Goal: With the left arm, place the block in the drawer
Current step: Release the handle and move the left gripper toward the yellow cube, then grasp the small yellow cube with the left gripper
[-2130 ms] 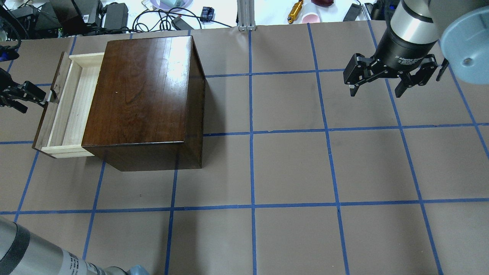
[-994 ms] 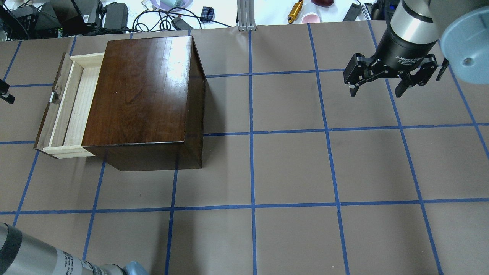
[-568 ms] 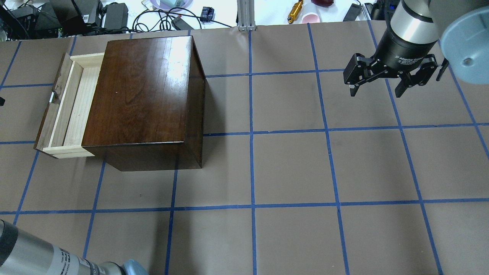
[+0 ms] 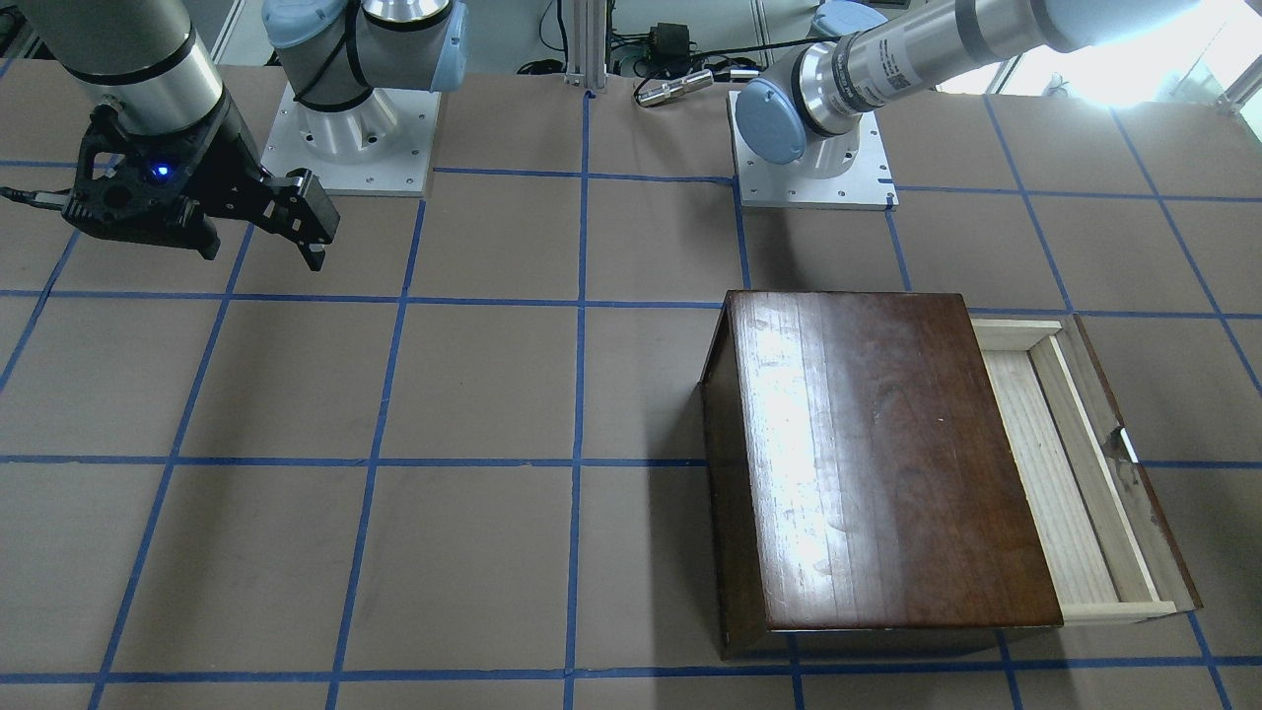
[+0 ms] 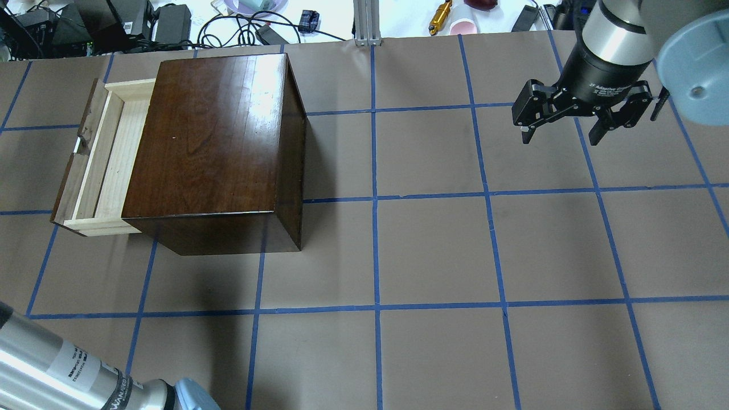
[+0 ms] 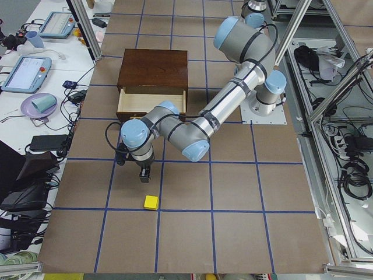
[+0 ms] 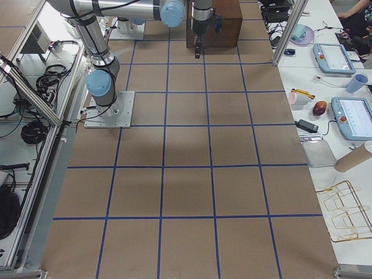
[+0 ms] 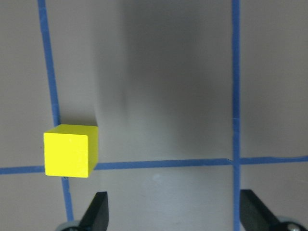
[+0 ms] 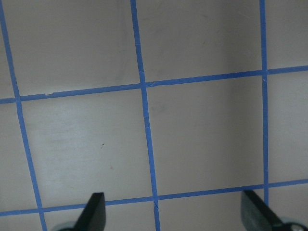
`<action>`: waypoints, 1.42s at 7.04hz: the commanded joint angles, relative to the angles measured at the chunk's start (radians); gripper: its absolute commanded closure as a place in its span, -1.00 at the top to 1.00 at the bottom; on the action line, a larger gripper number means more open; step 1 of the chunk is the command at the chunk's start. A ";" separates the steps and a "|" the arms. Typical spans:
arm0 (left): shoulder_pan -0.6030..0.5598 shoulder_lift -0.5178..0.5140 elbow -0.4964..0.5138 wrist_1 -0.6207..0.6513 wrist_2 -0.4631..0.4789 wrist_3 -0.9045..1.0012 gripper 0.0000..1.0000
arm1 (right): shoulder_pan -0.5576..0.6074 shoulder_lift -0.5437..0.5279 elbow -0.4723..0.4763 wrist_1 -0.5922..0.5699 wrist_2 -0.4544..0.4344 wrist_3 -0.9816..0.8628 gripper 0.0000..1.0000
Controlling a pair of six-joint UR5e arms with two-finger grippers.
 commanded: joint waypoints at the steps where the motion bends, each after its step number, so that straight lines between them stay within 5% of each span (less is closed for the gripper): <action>1: 0.033 -0.092 0.088 0.025 -0.003 0.129 0.91 | 0.000 0.000 0.000 0.000 -0.001 0.000 1.00; 10: 0.056 -0.177 0.069 0.126 -0.010 0.237 1.00 | 0.000 0.000 0.000 0.000 0.000 0.000 1.00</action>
